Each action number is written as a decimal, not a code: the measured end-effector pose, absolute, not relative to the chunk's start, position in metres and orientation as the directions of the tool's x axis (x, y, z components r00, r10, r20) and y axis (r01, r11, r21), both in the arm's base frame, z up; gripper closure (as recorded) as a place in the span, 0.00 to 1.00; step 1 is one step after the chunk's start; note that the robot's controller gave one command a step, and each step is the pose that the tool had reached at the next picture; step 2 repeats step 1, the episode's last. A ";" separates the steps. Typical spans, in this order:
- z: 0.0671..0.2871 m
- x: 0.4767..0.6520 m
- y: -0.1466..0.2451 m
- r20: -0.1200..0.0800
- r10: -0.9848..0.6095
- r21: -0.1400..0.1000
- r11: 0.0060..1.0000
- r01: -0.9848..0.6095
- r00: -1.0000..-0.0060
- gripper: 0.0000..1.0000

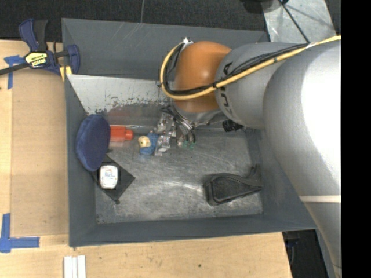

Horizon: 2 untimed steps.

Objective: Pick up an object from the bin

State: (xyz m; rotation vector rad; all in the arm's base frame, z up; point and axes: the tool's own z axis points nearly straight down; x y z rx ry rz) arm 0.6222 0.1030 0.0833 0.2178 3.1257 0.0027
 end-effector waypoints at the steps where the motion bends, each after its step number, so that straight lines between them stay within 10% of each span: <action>1: 0.266 0.608 0.088 -0.012 0.129 0.003 0.992 0.129 -0.992 1.00; 2: 0.266 0.608 0.088 -0.012 0.129 0.003 0.992 0.129 -0.992 1.00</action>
Offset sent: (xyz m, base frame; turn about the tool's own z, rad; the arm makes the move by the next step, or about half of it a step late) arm -0.0159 -0.0150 0.1764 -0.0092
